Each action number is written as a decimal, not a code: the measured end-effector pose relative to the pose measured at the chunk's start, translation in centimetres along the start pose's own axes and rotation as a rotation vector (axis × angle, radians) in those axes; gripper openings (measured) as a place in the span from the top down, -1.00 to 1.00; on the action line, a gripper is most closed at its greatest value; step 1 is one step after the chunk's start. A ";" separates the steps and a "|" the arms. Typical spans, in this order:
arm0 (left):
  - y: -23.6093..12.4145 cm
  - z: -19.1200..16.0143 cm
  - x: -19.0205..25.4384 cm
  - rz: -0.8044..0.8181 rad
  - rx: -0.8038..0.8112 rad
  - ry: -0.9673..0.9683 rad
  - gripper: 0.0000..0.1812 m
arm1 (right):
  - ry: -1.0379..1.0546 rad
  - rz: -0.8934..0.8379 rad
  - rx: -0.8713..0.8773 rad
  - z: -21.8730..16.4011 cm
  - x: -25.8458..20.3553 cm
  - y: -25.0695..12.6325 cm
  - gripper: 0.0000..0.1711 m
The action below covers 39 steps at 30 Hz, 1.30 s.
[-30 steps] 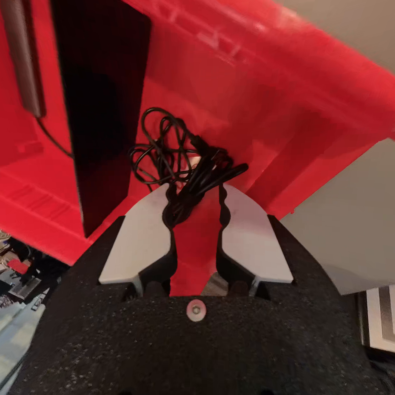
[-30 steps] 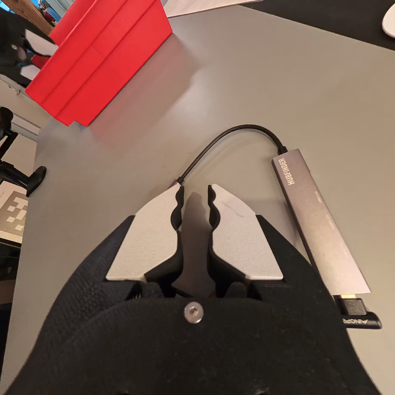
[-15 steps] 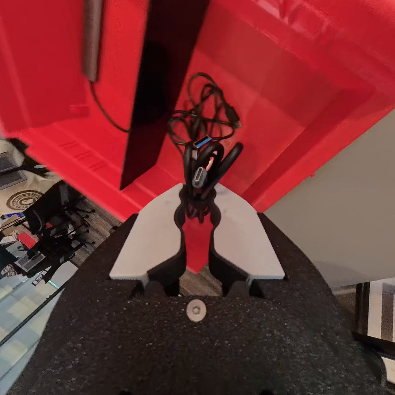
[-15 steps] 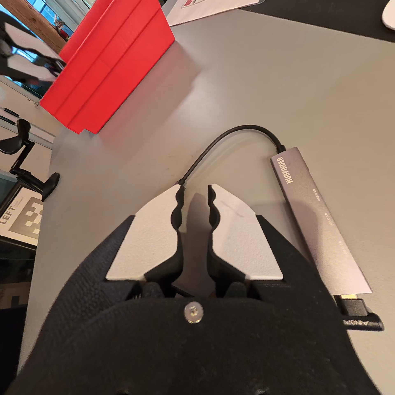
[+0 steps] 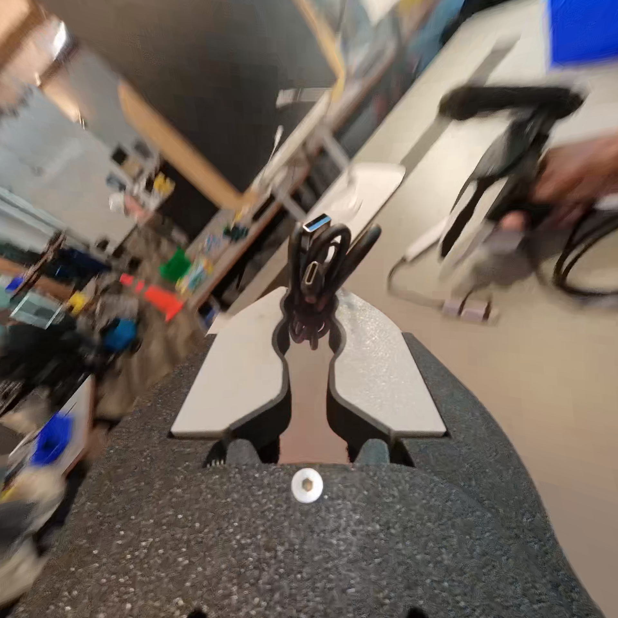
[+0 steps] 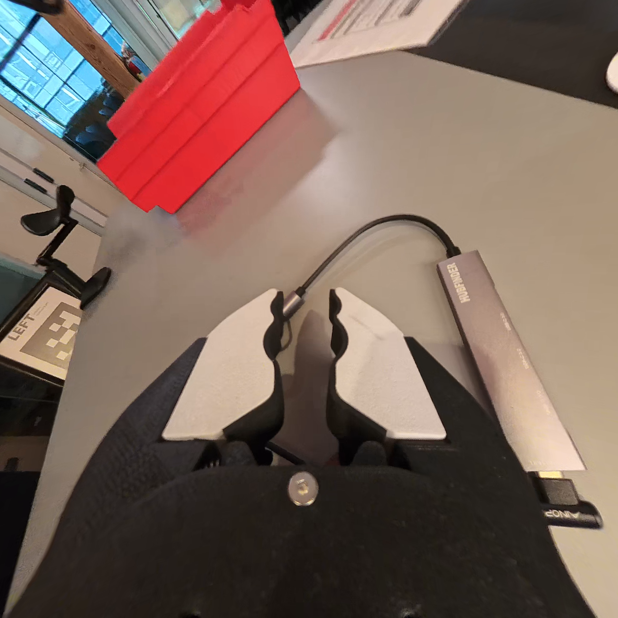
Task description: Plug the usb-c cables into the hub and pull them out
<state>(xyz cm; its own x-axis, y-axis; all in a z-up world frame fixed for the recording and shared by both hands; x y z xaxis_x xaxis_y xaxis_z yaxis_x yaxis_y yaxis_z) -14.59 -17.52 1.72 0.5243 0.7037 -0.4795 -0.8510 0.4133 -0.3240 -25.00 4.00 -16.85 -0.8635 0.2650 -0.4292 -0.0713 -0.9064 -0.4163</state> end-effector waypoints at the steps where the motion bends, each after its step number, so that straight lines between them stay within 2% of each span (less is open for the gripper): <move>1: 2.2 0.5 1.7 -0.022 0.095 -0.019 0.79 | -0.035 0.011 0.036 0.3 -0.4 -0.4 0.69; 4: 9.2 1.0 6.1 -0.047 0.268 -0.150 0.79 | -0.188 0.010 0.157 1.4 -1.5 -2.2 0.68; 7: 15.4 0.5 9.8 -0.028 0.314 -0.189 0.79 | -0.287 -0.060 0.301 2.7 -1.4 -5.1 0.62; 10: 19.3 0.5 12.8 -0.017 0.330 -0.175 0.79 | -0.313 -0.113 0.430 3.3 -0.4 -8.1 0.54; 12: 20.8 0.3 14.2 -0.026 0.343 -0.174 0.79 | -0.355 -0.145 0.444 3.1 0.1 -9.4 0.48; 16: 21.5 0.1 16.2 -0.117 0.345 -0.147 0.79 | -0.471 -0.122 0.352 1.9 0.0 -9.7 0.26; 20: 21.1 -0.3 17.3 -0.234 0.338 -0.076 0.79 | -0.539 -0.138 0.304 1.5 0.2 -9.2 0.16; 23: 21.2 -0.7 17.4 -0.290 0.318 -0.058 0.80 | -0.571 -0.111 0.292 1.3 0.1 -8.9 0.29; 26: 21.6 -1.5 16.9 -0.314 0.270 -0.041 0.79 | -0.563 -0.098 0.277 1.3 0.3 -8.4 0.61; 29: 22.0 -2.1 16.2 -0.290 0.242 -0.028 0.78 | -0.571 -0.147 0.262 1.5 0.8 -7.7 0.66; 31: 21.8 -2.0 15.7 -0.269 0.268 -0.033 0.77 | -0.593 -0.246 0.252 1.9 1.6 -7.9 0.81; 35: 21.4 -1.8 14.6 -0.236 0.317 -0.093 0.78 | -0.639 -0.397 0.231 2.4 2.9 -9.7 0.83; 39: 21.4 -2.0 13.3 -0.221 0.333 -0.194 0.84 | -0.690 -0.667 0.180 2.7 5.0 -12.3 0.83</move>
<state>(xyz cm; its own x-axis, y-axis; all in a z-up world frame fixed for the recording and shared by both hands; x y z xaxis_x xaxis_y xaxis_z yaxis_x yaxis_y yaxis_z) -25.79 -0.51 -13.19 0.7066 0.6597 -0.2558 -0.6988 0.7074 -0.1062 -29.75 15.62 -11.72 -0.7167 0.5432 0.4374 -0.6773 -0.6917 -0.2507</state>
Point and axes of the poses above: each gripper's, where its closed fingertips meet, y out along the fingers, z out of its top, x = y × z across the jaws, the point moved 6 cm from there along -y, back along the fingers, and after that the axes turned 4 degrees about -y, right-handed, at the moved point
